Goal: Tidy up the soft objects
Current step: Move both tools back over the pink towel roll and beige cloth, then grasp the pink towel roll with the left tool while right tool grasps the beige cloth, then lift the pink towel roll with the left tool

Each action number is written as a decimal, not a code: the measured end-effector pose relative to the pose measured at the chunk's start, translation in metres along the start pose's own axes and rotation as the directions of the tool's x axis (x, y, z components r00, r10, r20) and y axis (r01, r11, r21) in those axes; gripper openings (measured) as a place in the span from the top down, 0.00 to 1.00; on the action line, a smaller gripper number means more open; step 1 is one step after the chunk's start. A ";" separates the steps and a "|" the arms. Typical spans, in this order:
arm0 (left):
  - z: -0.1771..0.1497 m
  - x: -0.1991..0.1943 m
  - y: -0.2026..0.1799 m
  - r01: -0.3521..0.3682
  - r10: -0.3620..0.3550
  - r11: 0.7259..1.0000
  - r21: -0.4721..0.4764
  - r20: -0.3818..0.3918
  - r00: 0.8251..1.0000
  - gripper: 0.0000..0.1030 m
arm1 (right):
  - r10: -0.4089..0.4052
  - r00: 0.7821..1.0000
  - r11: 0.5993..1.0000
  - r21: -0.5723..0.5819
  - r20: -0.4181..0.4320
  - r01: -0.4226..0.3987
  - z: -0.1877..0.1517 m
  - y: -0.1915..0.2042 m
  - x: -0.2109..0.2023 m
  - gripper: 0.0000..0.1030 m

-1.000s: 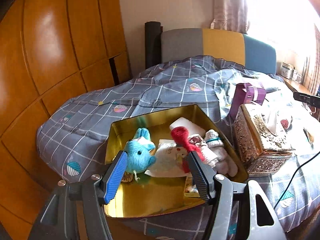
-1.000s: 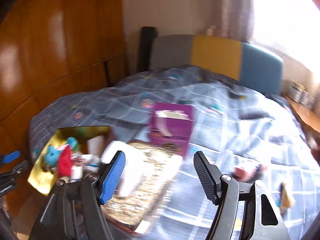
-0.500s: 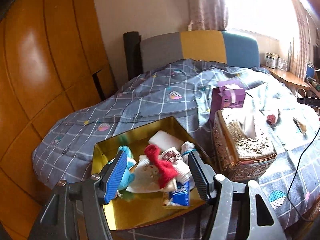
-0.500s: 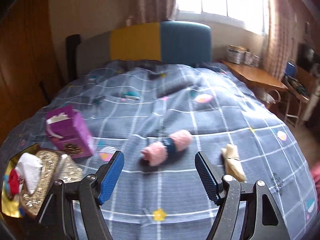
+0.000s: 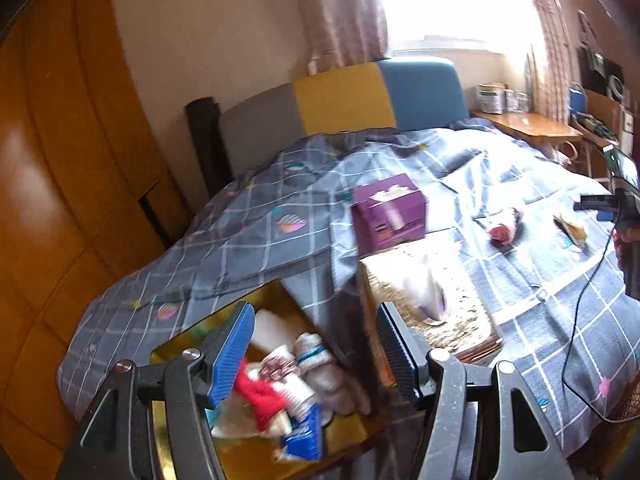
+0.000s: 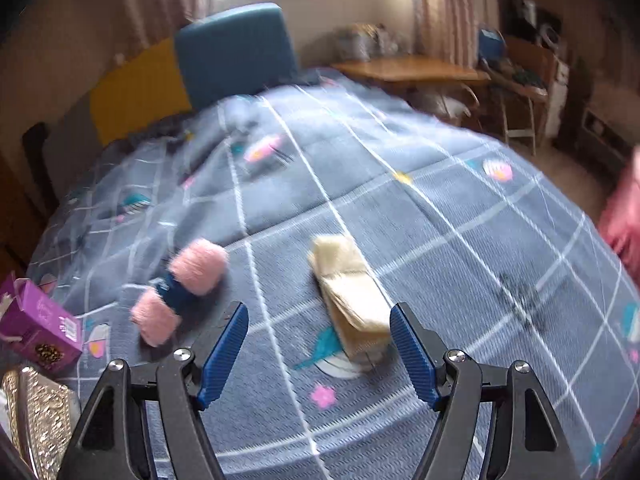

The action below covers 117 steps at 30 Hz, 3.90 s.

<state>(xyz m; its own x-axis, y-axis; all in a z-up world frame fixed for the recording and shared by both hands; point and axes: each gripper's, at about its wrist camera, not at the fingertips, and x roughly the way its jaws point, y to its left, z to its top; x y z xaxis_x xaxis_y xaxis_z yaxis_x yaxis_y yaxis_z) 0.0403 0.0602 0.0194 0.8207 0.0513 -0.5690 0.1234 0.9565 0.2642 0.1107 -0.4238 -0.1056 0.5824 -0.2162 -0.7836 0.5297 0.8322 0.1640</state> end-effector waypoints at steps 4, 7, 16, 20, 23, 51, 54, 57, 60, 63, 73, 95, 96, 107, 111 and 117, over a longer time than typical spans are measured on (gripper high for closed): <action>0.016 0.009 -0.027 0.055 -0.055 0.997 0.051 0.000 0.999 0.38 | 0.020 1.000 0.997 0.070 0.009 -0.021 0.004 -0.012 -0.005 0.28; 0.026 0.012 -0.049 0.080 -0.081 0.993 0.089 0.010 0.997 0.38 | 0.023 1.000 0.994 0.103 -0.001 -0.023 0.005 -0.016 -0.004 0.28; 0.045 0.029 -0.105 0.166 -0.167 0.969 0.184 -0.014 0.986 0.38 | 0.045 0.998 0.979 0.201 -0.048 -0.035 0.004 -0.032 0.002 0.27; 0.051 0.040 -0.123 0.203 -0.198 0.958 0.204 -0.044 0.979 0.38 | 0.061 0.996 0.971 0.237 -0.061 -0.045 0.003 -0.038 0.004 0.27; 0.058 0.048 -0.137 0.237 -0.227 0.948 0.212 -0.069 0.971 0.38 | 0.066 0.996 0.964 0.260 -0.066 -0.047 0.003 -0.042 0.004 0.27; 0.120 0.251 -0.317 0.483 -0.378 0.846 0.228 -0.383 0.843 0.28 | 0.168 0.979 0.932 0.341 -0.115 -0.120 0.000 -0.047 0.014 0.27; 0.120 0.264 -0.327 0.495 -0.382 0.834 0.244 -0.391 0.837 0.28 | 0.177 0.977 0.930 0.345 -0.121 -0.126 0.000 -0.047 0.016 0.27; 0.119 0.275 -0.336 0.506 -0.389 0.827 0.247 -0.399 0.830 0.34 | 0.180 0.976 0.929 0.348 -0.127 -0.126 0.001 -0.048 0.017 0.27; 0.114 0.283 -0.339 0.502 -0.379 0.833 0.233 -0.422 0.824 0.62 | 0.177 0.976 0.929 0.350 -0.127 -0.123 0.000 -0.048 0.018 0.27; 0.111 0.275 -0.334 0.505 -0.396 0.837 0.210 -0.404 0.824 0.68 | 0.156 0.981 0.937 0.331 -0.119 -0.109 0.001 -0.047 0.018 0.27; 0.074 0.206 -0.286 0.507 -0.458 0.862 0.027 -0.389 0.799 0.69 | 0.016 0.986 0.981 0.194 -0.168 0.018 -0.001 -0.033 0.032 0.28; 0.008 0.185 -0.289 0.431 -0.375 0.899 0.083 -0.364 0.852 0.67 | -0.016 0.969 0.988 -0.154 -0.247 -0.023 0.002 0.018 0.078 0.69; 0.007 0.184 -0.290 0.427 -0.371 0.900 0.089 -0.361 0.856 0.67 | -0.017 0.968 0.985 -0.169 -0.252 -0.027 -0.001 0.020 0.080 0.65; 0.040 0.149 -0.277 0.410 -0.368 0.906 0.105 -0.286 0.885 0.70 | -0.074 0.966 0.964 -0.266 -0.246 0.006 -0.014 0.033 0.093 0.55; 0.058 0.137 -0.271 0.399 -0.362 0.909 0.123 -0.243 0.900 0.70 | -0.078 0.967 0.963 -0.268 -0.244 0.010 -0.014 0.035 0.094 0.55; 0.083 0.115 -0.261 0.385 -0.363 0.913 0.137 -0.160 0.918 0.70 | -0.083 0.967 0.961 -0.277 -0.241 0.013 -0.015 0.034 0.091 0.55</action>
<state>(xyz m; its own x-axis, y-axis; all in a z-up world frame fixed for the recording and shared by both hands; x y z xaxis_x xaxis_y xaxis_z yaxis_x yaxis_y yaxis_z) 0.1489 -0.2072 -0.0507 0.6194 -0.2547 -0.7426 0.5052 0.8534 0.1287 0.1730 -0.4074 -0.1802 0.3705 -0.1546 -0.9159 0.3452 0.9383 -0.0187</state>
